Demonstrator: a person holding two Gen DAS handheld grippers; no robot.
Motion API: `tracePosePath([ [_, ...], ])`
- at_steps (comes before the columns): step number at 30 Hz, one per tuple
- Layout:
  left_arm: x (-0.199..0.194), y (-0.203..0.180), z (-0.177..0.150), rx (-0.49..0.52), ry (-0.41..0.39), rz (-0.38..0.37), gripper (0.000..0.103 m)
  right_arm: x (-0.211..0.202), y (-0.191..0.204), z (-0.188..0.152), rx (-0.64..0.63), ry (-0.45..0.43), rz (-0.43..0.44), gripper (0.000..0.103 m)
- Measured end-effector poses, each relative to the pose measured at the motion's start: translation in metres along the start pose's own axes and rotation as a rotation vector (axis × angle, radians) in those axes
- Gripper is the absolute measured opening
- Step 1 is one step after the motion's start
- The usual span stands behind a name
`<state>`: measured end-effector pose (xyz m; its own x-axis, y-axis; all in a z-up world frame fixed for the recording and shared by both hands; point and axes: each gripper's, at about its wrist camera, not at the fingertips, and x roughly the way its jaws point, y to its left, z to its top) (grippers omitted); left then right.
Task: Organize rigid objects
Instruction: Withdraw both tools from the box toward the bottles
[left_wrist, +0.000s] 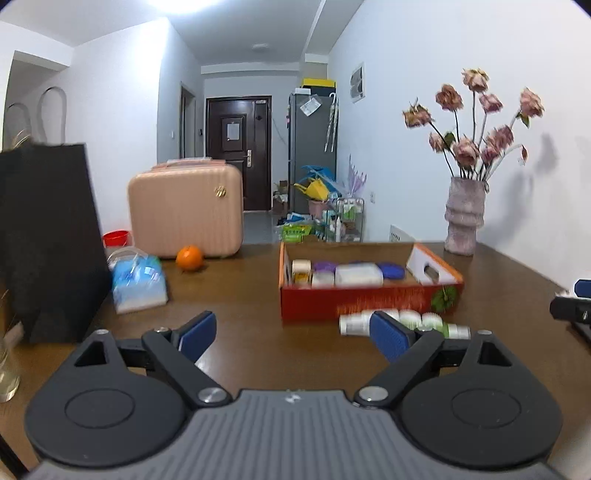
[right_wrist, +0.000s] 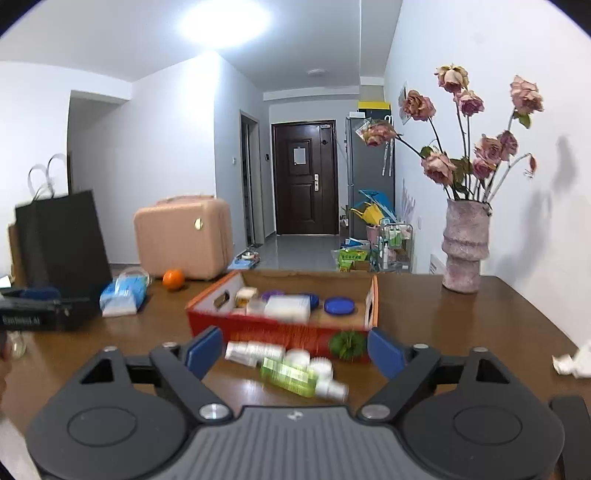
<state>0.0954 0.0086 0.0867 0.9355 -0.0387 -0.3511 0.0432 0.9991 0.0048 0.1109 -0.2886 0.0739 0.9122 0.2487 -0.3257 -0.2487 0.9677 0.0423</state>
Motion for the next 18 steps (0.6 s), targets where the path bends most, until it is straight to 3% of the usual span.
tracePosePath([
  [3, -0.021, 0.002, -0.028, -0.001, 0.006, -0.02, 0.097, -0.02, 0.008, -0.04, 0.033, 0.03, 0.019, 0.087],
  [6, -0.018, -0.002, -0.038, 0.042, 0.037, -0.027, 0.097, -0.024, 0.003, -0.065, 0.095, 0.101, 0.071, 0.086],
  [10, 0.001, -0.007, -0.041, 0.036, 0.073, -0.029, 0.097, -0.017, -0.004, -0.072, 0.098, 0.114, -0.01, 0.084],
  [18, 0.065, -0.037, -0.043, 0.096, 0.177, -0.074, 0.092, 0.025, -0.021, -0.085, 0.139, 0.186, -0.006, 0.073],
])
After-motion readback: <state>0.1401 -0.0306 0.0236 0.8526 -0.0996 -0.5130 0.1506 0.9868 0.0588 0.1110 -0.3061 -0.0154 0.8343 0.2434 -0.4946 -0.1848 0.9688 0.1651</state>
